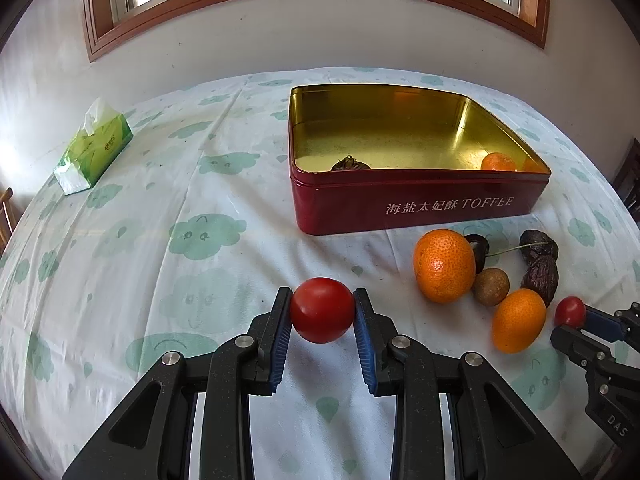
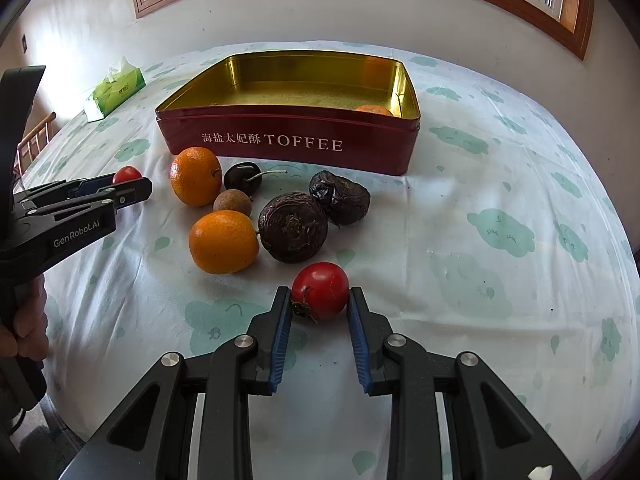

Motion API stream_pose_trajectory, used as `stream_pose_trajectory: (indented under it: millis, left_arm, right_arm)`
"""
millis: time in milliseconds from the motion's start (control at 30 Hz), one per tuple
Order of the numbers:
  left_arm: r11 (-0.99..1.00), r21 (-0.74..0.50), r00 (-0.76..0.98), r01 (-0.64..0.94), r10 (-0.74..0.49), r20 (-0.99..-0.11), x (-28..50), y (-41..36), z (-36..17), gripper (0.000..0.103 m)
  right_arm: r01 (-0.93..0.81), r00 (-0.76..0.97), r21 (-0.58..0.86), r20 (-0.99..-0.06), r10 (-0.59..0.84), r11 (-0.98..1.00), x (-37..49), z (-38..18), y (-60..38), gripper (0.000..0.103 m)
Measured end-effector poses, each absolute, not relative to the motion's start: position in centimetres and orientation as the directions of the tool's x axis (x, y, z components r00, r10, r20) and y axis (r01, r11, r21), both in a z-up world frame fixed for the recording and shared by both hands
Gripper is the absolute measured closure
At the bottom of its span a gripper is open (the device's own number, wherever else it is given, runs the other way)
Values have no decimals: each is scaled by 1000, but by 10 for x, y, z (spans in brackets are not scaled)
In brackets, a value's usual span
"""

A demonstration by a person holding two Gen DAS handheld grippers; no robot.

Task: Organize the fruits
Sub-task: 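Lift both held tomatoes and carry them over the TOFFEE tin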

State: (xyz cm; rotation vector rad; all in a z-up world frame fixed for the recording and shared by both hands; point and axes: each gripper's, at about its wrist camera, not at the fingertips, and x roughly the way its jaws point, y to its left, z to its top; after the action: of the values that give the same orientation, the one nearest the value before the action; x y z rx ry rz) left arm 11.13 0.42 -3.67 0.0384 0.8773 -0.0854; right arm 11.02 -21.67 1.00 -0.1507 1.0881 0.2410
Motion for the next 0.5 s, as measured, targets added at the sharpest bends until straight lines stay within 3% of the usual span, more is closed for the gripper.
stream_pose_trajectory:
  millis: [500]
  left_arm:
    - [993, -24, 674, 120, -99, -732, 103, -4, -10, 72]
  right_arm:
    - [-267, 489, -4, -862, 132, 964, 113, 38, -221, 77]
